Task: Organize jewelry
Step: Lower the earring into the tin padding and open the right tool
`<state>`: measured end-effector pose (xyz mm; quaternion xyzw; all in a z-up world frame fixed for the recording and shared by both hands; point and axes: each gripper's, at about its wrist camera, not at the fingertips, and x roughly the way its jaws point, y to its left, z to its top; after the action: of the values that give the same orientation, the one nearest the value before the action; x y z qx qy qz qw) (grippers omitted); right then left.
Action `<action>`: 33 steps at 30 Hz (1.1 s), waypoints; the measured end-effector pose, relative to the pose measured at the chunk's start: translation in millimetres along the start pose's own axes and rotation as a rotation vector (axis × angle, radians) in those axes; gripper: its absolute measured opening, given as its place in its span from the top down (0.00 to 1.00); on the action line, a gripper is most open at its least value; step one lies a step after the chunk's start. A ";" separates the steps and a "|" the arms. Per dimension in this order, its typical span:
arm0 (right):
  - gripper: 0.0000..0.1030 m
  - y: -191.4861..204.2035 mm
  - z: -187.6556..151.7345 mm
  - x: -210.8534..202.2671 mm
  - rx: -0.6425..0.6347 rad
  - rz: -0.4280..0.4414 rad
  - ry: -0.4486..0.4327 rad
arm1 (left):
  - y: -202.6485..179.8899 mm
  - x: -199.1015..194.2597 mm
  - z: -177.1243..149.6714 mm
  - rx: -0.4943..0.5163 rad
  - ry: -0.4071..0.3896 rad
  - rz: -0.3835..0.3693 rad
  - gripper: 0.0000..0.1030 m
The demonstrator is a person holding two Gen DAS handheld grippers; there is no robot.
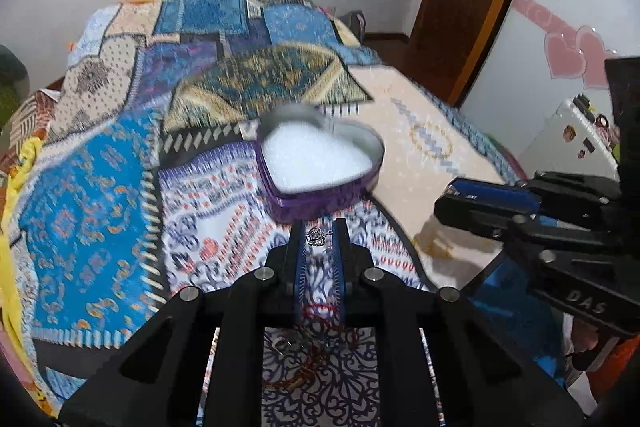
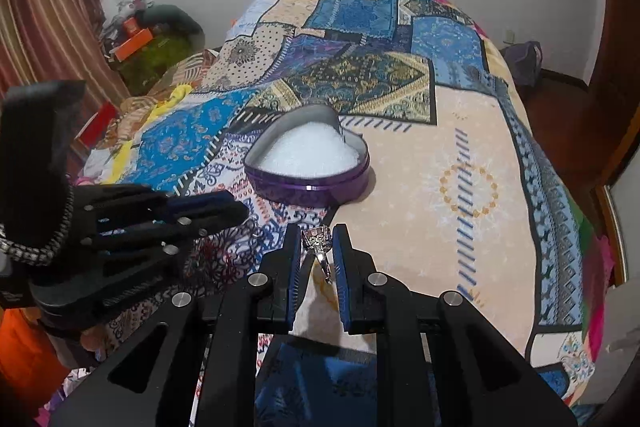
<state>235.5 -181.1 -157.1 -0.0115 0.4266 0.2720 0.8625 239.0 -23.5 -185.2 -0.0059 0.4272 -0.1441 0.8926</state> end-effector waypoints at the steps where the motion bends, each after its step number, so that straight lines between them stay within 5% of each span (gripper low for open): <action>1: 0.86 0.6 2.2 -1.1 -0.003 -0.002 -0.006 | 0.4 -2.9 2.6 0.000 -0.010 0.002 0.89; 18: 0.86 7.3 46.0 -6.8 -0.028 -0.019 -0.113 | 10.2 -36.0 48.9 0.001 -0.166 0.017 0.89; 33: 0.86 -3.1 56.2 40.8 -0.062 0.020 0.014 | 18.8 13.4 47.1 0.010 -0.058 -0.004 0.89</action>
<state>297.9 -150.8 -152.4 -0.0358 0.4244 0.2936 0.8558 287.7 -14.3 -167.9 -0.0063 0.4005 -0.1477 0.9043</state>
